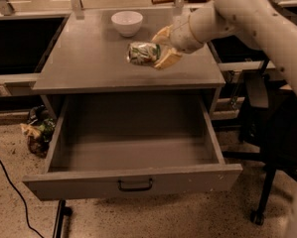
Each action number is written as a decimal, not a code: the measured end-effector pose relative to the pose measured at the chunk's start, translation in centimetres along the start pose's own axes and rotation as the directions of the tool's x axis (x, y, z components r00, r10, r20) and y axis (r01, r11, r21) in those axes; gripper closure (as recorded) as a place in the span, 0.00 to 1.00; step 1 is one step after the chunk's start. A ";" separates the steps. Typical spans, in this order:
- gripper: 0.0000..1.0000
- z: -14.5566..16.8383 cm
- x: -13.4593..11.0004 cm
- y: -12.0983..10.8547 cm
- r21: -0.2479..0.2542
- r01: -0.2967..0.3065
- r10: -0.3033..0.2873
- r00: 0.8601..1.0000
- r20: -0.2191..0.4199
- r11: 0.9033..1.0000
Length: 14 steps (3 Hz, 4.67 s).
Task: Place 7up can into top drawer
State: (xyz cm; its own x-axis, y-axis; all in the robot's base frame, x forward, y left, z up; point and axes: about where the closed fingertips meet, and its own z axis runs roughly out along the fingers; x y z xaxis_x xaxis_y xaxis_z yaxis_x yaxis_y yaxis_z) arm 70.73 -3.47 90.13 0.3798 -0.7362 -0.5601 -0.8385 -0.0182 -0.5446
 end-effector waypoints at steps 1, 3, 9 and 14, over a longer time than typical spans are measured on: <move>1.00 -1.3 -0.8 2.9 -0.036 -0.065 0.069 0.991 0.117 0.997; 1.00 -1.1 -1.0 3.1 -0.052 -0.081 0.087 0.987 0.133 0.995; 1.00 -0.8 0.3 21.3 -0.276 -0.510 0.505 0.858 -0.095 0.815; 0.83 7.2 14.9 23.8 -0.157 -0.808 0.729 0.583 -0.359 0.569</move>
Offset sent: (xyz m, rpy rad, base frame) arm -0.0274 -0.0035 -0.0024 0.0951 0.0586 0.0342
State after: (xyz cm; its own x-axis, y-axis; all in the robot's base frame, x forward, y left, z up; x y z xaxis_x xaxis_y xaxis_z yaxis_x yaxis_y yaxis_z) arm 59.28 -10.00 64.32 -0.5302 -0.6855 -0.4990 -0.8447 0.4782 0.2405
